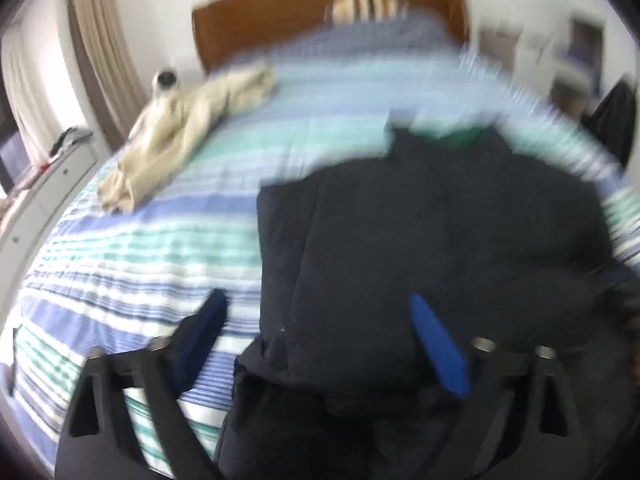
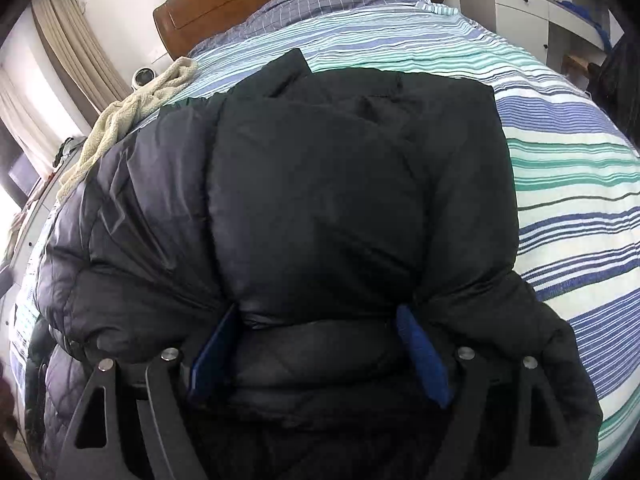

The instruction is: Fold large clothes

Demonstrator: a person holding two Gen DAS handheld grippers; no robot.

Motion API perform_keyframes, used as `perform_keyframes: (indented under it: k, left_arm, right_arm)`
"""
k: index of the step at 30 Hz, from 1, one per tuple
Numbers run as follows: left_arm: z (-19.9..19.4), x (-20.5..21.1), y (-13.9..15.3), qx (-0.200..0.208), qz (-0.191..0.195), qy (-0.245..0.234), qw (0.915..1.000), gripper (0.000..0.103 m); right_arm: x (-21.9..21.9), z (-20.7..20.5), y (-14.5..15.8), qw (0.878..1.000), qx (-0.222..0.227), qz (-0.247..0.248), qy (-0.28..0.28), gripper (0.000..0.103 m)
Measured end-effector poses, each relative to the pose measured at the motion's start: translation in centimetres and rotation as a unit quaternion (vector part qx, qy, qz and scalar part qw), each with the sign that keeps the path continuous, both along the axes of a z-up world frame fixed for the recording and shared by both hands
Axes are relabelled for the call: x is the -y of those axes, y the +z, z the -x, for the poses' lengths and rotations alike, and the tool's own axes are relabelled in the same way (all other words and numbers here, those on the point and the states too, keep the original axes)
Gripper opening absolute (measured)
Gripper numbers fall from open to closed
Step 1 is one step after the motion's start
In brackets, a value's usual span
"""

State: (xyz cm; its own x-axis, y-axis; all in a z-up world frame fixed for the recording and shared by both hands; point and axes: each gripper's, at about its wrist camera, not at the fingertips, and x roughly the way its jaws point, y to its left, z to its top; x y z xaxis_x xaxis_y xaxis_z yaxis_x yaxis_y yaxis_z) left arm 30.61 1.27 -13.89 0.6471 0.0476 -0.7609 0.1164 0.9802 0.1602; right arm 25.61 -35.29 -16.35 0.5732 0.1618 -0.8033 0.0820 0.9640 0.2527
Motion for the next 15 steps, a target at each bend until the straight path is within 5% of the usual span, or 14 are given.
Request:
perform_keyframes:
  k: [2,4,7,11,15]
  left_arm:
    - [-1.3,-1.2,-4.1,-0.05,0.036,0.021,0.9979,0.088]
    - [-1.3,-2.1,-4.1,-0.049,0.057,0.041,0.9963,0.095]
    - [0.0,-2.3,-2.3,-0.046,0.062,0.035,0.9964,0.092]
    - [1.7,-2.7,2.8,0.009,0.093,0.009,0.9956,0.093]
    - [-0.5,-2.1,6.6,0.061,0.12,-0.01,0.9909,0.099]
  right_arm:
    - [-0.2,0.1,0.0,1.0,0.006,-0.001,0.0,0.083]
    - [0.6,-0.1,-0.2,1.0,0.012,-0.002,-0.001,0.083]
    - [0.7,0.6,-0.2,1.0,0.025,-0.001,-0.002,0.083]
    - [1.4,2.9,2.0,0.999,0.036,-0.023,-0.003,0.083]
    - [2.6,5.8,7.0,0.991,0.12,-0.057,-0.016,0.083]
